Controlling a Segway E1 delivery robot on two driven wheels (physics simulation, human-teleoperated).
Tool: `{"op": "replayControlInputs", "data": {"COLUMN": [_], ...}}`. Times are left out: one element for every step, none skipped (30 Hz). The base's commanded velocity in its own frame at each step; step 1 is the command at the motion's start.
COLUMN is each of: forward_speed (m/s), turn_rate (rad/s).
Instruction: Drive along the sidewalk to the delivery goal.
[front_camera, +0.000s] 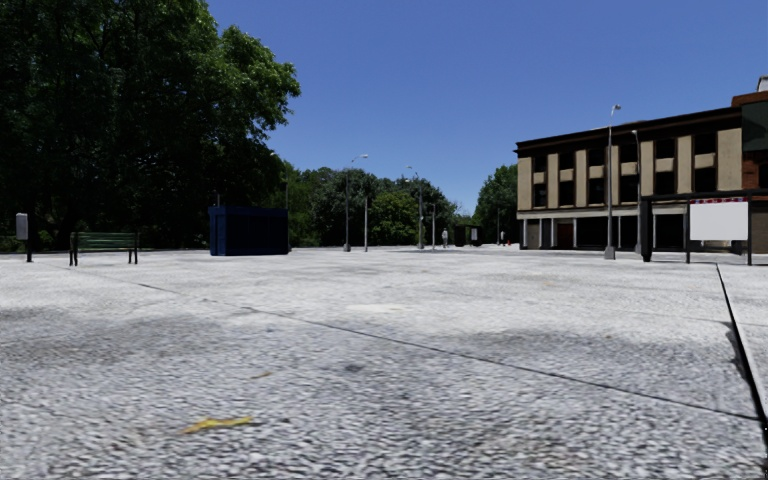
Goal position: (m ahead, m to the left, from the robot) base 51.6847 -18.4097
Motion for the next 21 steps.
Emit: {"op": "replayControlInputs", "data": {"forward_speed": [2.00, 2.00, 2.00, 2.00, 2.00, 2.00, 2.00, 2.00, 2.00, 2.00, 2.00, 2.00, 2.00, 2.00, 2.00, 2.00, 2.00, 2.00, 2.00, 2.00, 2.00], "turn_rate": [0.00, 0.00, 0.00, 0.00, 0.00, 0.00, 0.00, 0.00, 0.00, 0.00, 0.00, 0.00, 0.00, 0.00, 0.00, 0.00, 0.00, 0.00, 0.00, 0.00, 0.00]}}
